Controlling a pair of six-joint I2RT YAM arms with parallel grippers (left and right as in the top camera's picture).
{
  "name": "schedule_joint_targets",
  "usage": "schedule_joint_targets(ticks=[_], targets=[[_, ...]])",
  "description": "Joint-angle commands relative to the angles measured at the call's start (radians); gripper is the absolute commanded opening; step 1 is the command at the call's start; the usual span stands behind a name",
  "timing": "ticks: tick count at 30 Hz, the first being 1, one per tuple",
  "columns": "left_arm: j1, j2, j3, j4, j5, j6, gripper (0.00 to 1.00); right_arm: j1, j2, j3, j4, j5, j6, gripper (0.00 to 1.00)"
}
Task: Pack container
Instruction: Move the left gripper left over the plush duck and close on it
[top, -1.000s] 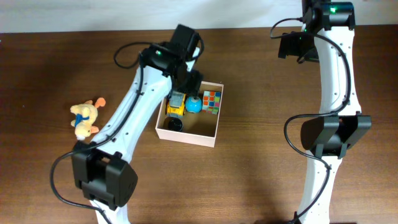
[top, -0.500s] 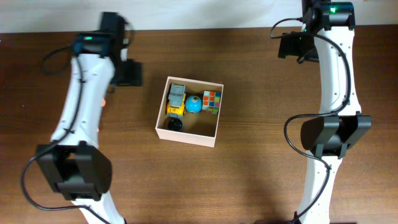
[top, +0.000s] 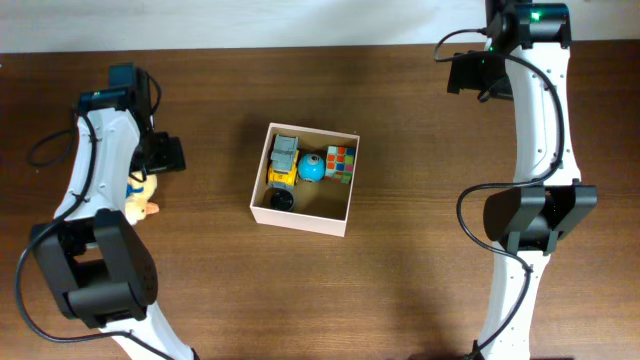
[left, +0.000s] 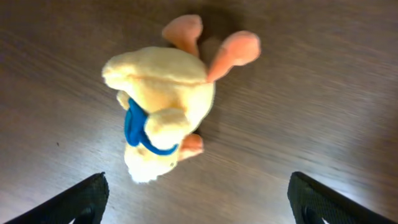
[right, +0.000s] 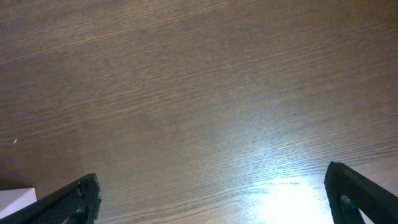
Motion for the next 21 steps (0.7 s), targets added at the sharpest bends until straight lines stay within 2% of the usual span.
schedule_joint_targets(ticks=[1, 8, 13, 19, 21], targets=[[0.024, 0.007, -0.060, 0.053, -0.040, 0.000, 0.94, -0.003, -0.008, -0.003, 0.000, 0.013, 0.012, 0.99], [0.042, 0.007, -0.148, 0.172, -0.045, 0.006, 0.91, -0.003, -0.008, -0.003, 0.000, 0.013, 0.012, 0.99], [0.058, 0.007, -0.177, 0.230, -0.047, 0.006, 0.75, -0.003, -0.008, -0.003, 0.000, 0.013, 0.012, 0.99], [0.059, 0.008, -0.179, 0.256, -0.055, 0.006, 0.72, -0.003, -0.008, -0.003, 0.000, 0.013, 0.012, 0.99], [0.059, 0.009, -0.183, 0.267, -0.055, 0.006, 0.66, -0.003, -0.008, -0.003, 0.000, 0.013, 0.012, 0.99]])
